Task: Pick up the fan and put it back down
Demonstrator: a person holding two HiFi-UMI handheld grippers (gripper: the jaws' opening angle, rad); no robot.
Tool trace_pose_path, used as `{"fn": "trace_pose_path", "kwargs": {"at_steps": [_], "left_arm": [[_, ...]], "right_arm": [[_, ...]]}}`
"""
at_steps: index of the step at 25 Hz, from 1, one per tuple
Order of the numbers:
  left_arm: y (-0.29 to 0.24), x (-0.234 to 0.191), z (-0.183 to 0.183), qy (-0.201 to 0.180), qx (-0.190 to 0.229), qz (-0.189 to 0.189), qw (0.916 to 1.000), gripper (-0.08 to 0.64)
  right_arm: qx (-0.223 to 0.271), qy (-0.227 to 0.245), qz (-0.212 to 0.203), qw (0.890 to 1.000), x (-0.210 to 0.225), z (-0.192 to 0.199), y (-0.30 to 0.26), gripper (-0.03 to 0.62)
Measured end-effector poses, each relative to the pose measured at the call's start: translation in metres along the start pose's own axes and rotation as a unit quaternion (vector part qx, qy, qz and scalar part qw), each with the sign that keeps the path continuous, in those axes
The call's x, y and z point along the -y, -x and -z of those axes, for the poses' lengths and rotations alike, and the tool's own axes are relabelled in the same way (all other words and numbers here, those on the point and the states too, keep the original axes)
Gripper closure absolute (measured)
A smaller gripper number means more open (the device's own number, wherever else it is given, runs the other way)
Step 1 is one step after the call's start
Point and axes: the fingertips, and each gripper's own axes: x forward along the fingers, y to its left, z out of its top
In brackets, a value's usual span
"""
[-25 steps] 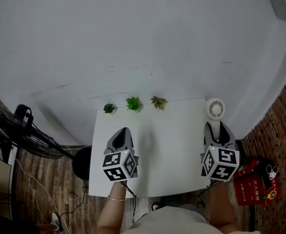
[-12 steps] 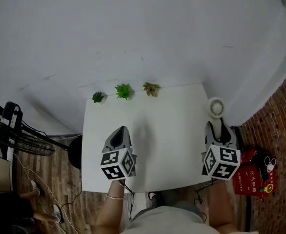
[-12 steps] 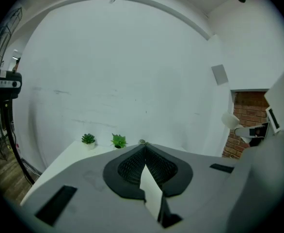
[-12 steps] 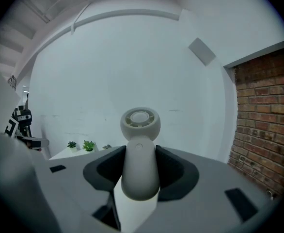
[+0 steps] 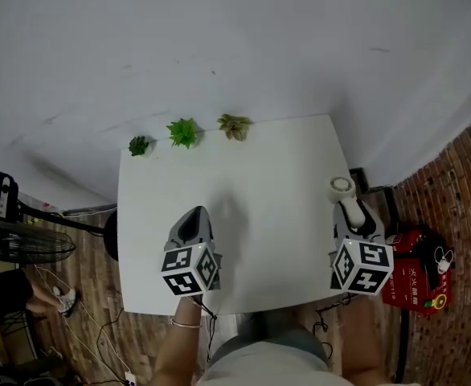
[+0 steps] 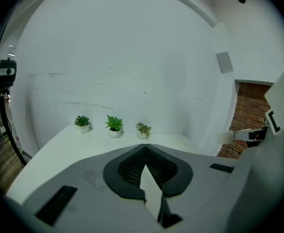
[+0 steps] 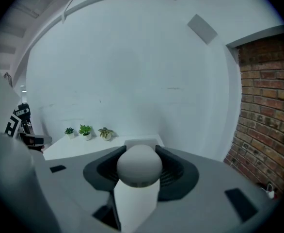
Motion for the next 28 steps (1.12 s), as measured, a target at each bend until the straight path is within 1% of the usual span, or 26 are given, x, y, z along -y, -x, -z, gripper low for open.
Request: {"fn": "trace_pose_path", "kwargs": {"at_steps": [12, 28], "left_arm": [[-0.036, -0.003, 0.043, 0.001, -0.056, -0.011, 0.9984, 0.548], [-0.052, -0.019, 0.079, 0.011, -0.101, -0.030, 0.9943, 0.548]], "right_arm": [[-0.048, -0.012, -0.007, 0.999, 0.016, 0.038, -0.048, 0.404], [-0.098, -0.015, -0.012, 0.995, 0.021, 0.079, -0.089, 0.404]]}}
